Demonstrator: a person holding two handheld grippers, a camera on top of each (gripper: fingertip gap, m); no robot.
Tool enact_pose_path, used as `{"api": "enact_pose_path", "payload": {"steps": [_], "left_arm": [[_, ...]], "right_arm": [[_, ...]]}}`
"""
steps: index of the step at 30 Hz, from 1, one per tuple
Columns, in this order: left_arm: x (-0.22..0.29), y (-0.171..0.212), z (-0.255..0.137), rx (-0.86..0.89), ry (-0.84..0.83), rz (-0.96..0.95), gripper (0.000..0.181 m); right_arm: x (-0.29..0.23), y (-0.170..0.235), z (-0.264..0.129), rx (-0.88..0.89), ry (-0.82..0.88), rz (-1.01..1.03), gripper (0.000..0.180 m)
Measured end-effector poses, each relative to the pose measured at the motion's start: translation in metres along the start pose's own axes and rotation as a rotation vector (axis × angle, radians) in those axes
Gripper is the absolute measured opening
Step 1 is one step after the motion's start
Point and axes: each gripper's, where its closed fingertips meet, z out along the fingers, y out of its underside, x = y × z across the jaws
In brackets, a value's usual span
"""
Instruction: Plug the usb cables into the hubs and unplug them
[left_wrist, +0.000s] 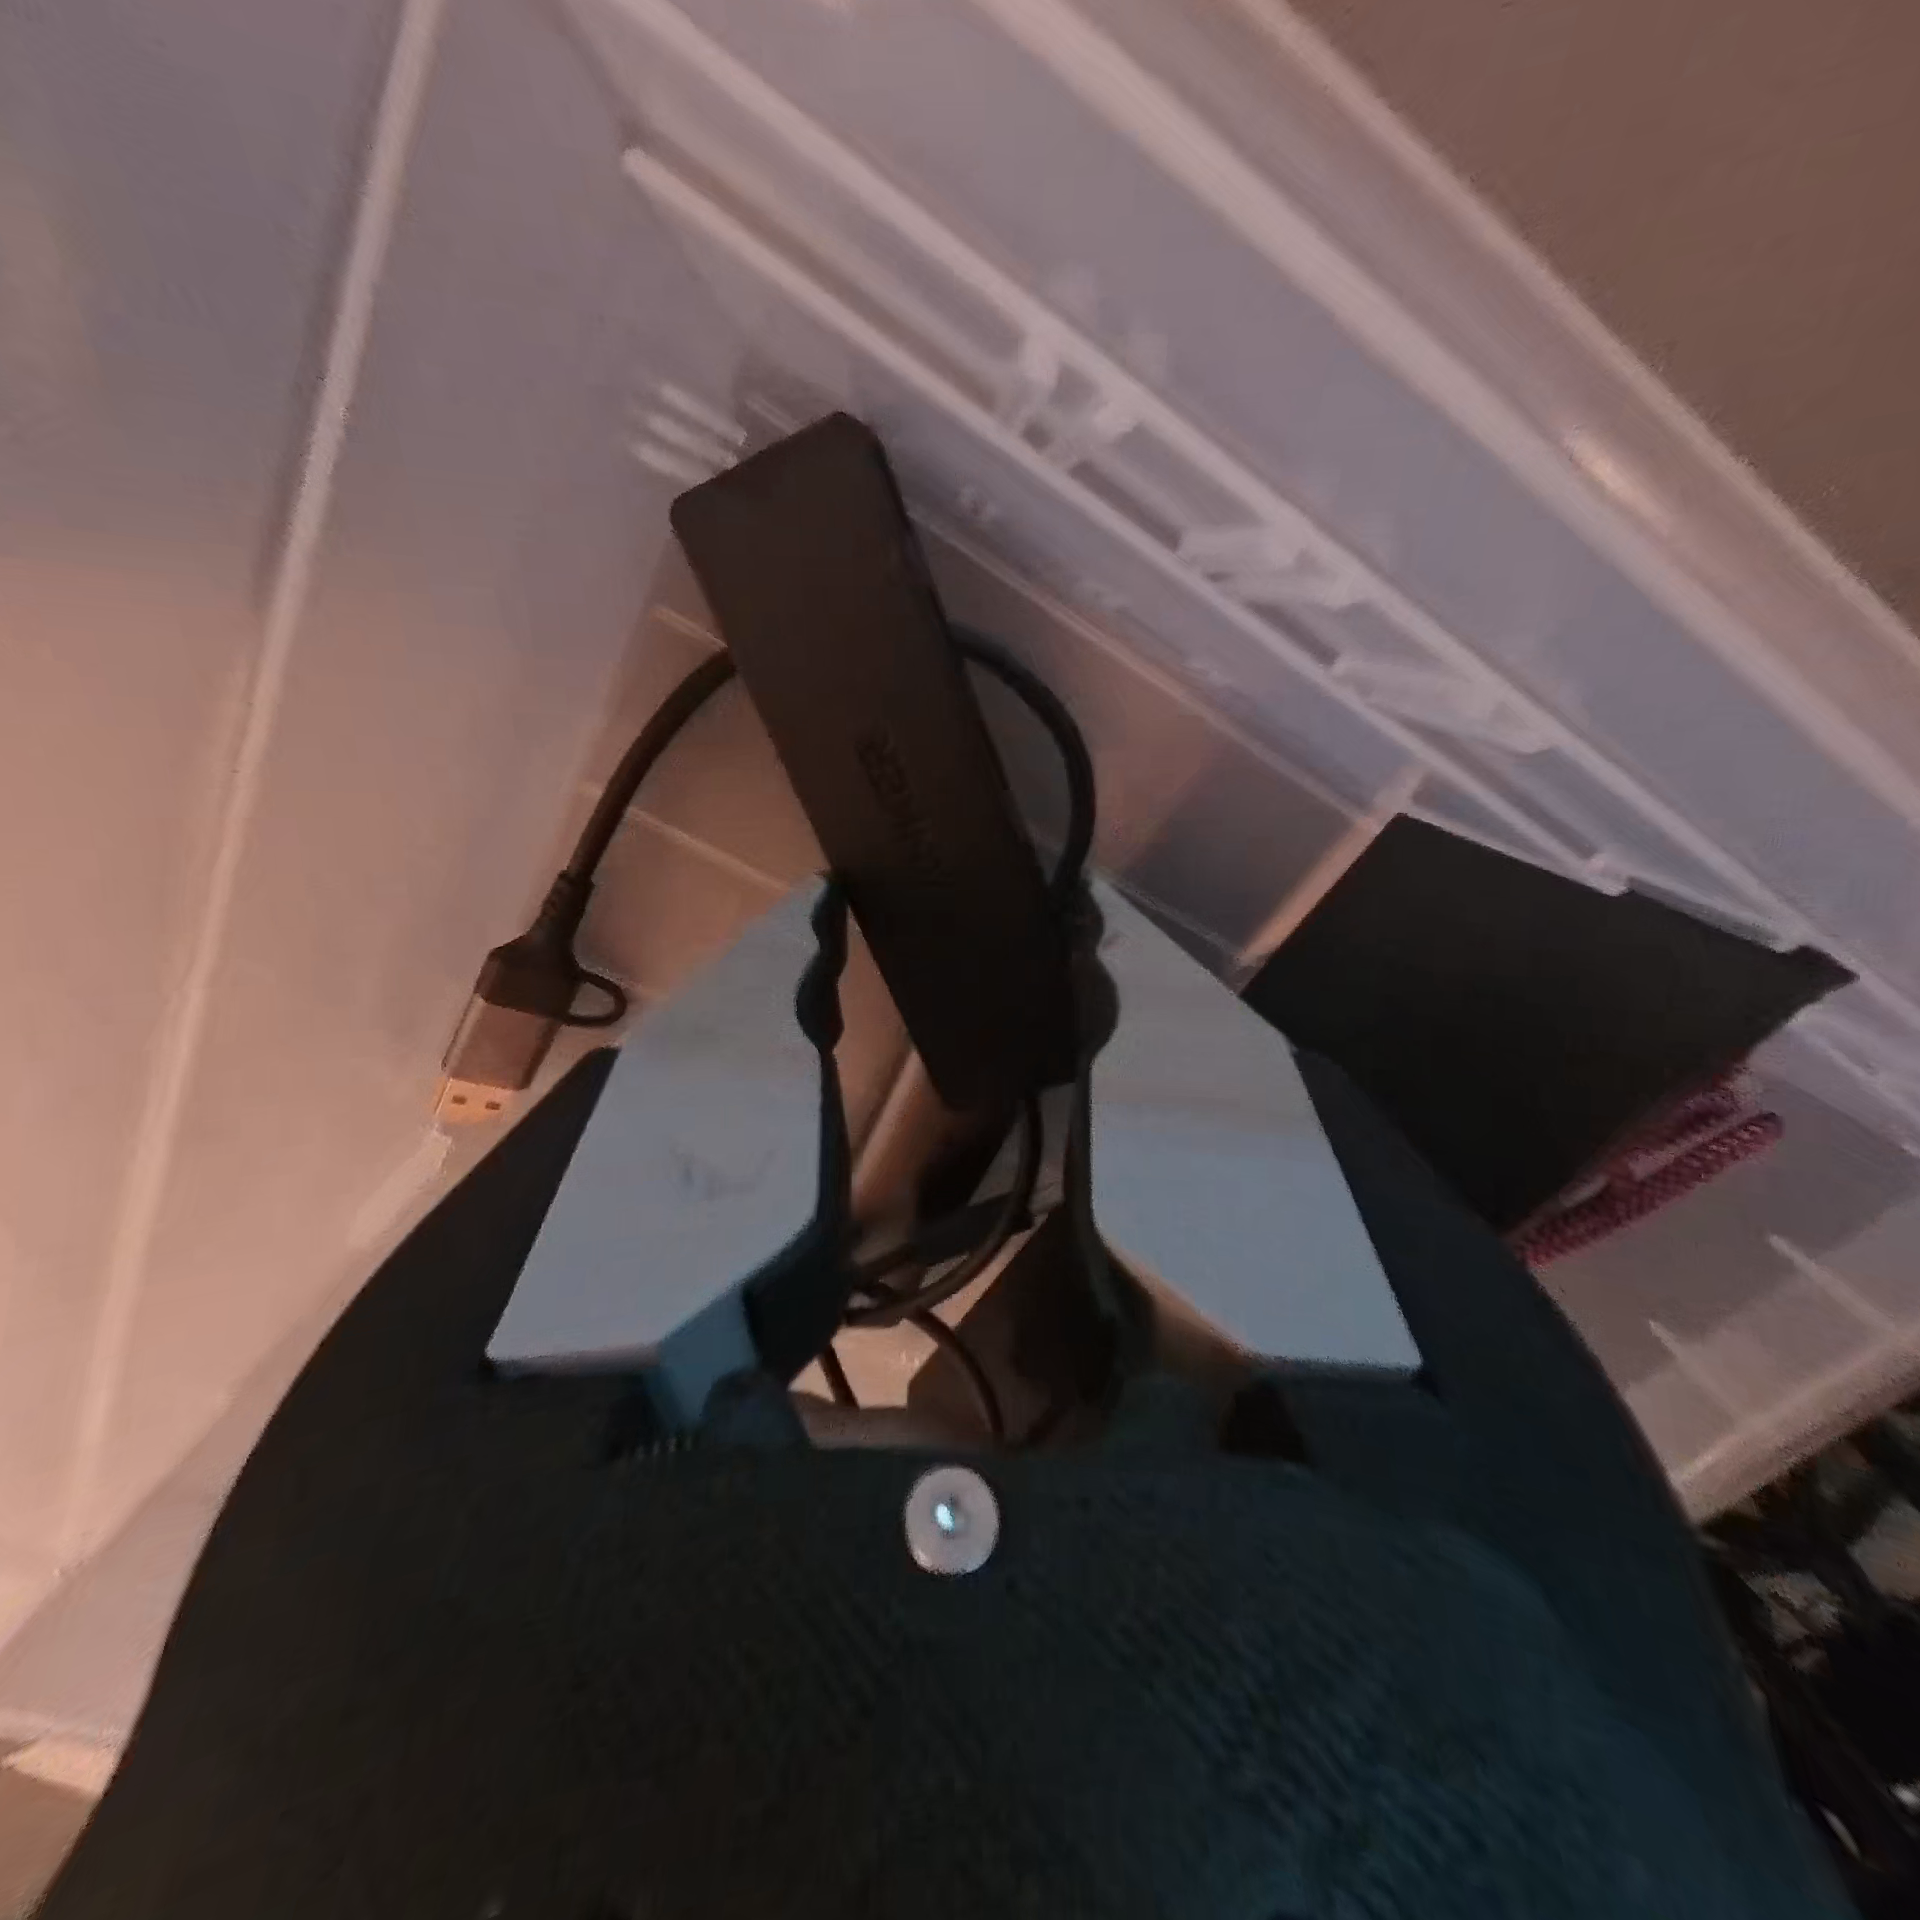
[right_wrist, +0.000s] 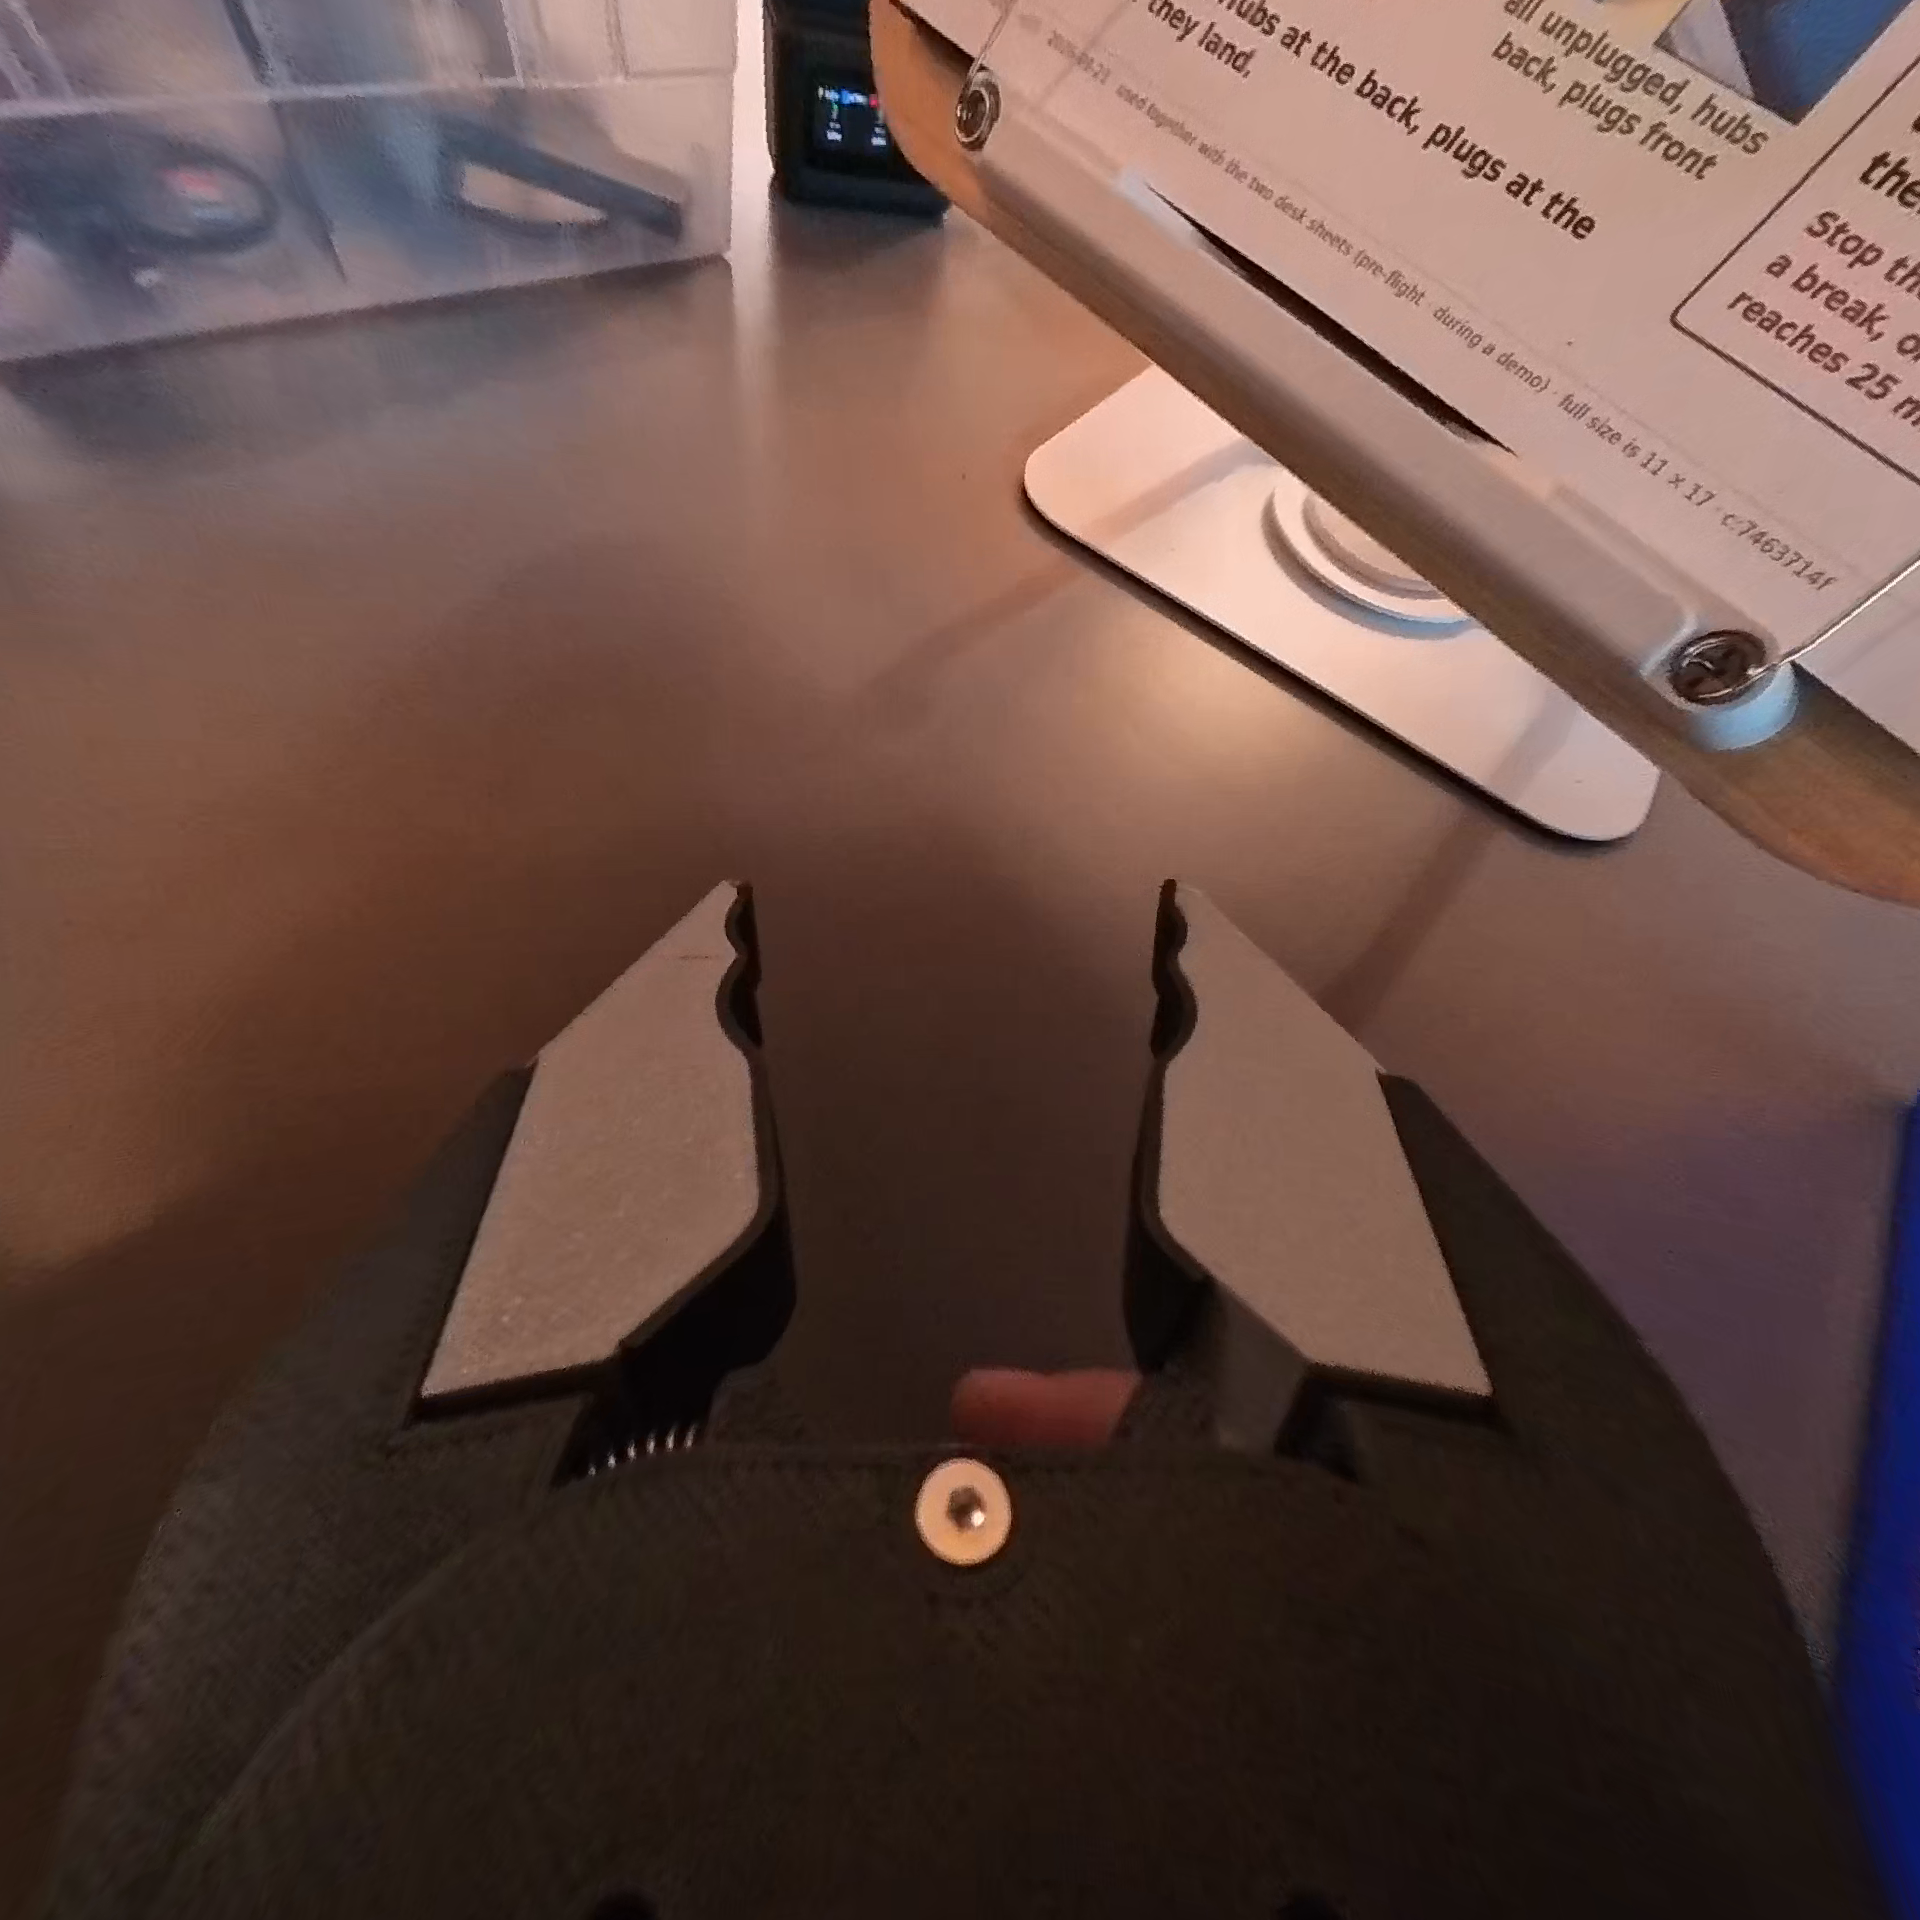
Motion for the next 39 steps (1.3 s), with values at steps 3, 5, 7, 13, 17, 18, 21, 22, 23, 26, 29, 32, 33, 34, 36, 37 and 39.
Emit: {"api": "enact_pose_path", "payload": {"steps": [3,5,7,13,17,18,21,22,23,26,29,32,33,34,36,37,39], "left_arm": [[-0.007,0.014,-0.003,-0.075,-0.024,0.0,0.038],[-0.012,0.021,-0.016,-0.085,-0.071,-0.023,0.038],[-0.011,0.022,-0.042,-0.065,-0.129,-0.028,0.037],[-0.03,0.027,-0.121,0.051,-0.318,-0.167,0.034],[-0.039,0.027,-0.172,0.189,-0.503,-0.248,0.008],[-0.035,0.024,-0.179,0.226,-0.522,-0.254,0.008],[-0.017,0.018,-0.175,0.28,-0.508,-0.272,0.008],[-0.016,0.02,-0.169,0.258,-0.532,-0.271,0.008],[-0.015,0.023,-0.165,0.235,-0.575,-0.263,0.008],[-0.011,0.023,-0.186,0.236,-0.787,-0.222,0.008],[0.004,0.008,-0.272,0.307,-1.232,-0.121,0.008],[0.075,-0.051,-0.315,0.422,-1.417,0.092,0.007],[0.103,-0.077,-0.304,0.421,-1.42,0.186,0.007],[0.129,-0.101,-0.283,0.385,-1.415,0.289,0.008],[0.171,-0.145,-0.229,0.284,-1.473,0.499,0.008],[0.185,-0.163,-0.192,0.229,-1.461,0.58,0.008],[0.212,-0.193,-0.103,0.217,-1.264,0.654,0.008]], "right_arm": [[-0.008,-0.004,0.003,0.022,-0.027,0.016,0.073],[-0.008,-0.006,0.0,0.043,-0.049,0.032,0.073],[-0.005,-0.004,-0.007,0.052,-0.087,0.058,0.072],[-0.014,-0.002,-0.018,0.041,-0.154,0.122,0.068],[-0.031,-0.004,-0.017,0.043,-0.211,0.135,0.068],[-0.034,-0.004,-0.017,0.041,-0.217,0.126,0.068],[-0.039,-0.002,-0.017,0.028,-0.195,0.071,0.067],[-0.039,-0.001,-0.018,0.023,-0.182,0.052,0.067],[-0.038,0.0,-0.02,0.018,-0.17,0.037,0.067],[-0.032,0.001,-0.021,0.017,-0.127,0.018,0.068],[-0.016,0.001,-0.027,0.036,-0.061,0.009,0.068],[0.005,-0.009,-0.039,0.093,0.019,0.021,0.068],[0.009,-0.014,-0.036,0.118,0.048,0.032,0.068],[0.019,-0.019,-0.044,0.145,0.08,0.047,0.067],[0.039,-0.027,-0.059,0.204,0.145,0.083,0.066],[0.049,-0.03,-0.069,0.238,0.18,0.1,0.063],[0.068,-0.034,-0.084,0.299,0.253,0.122,0.052]]}}
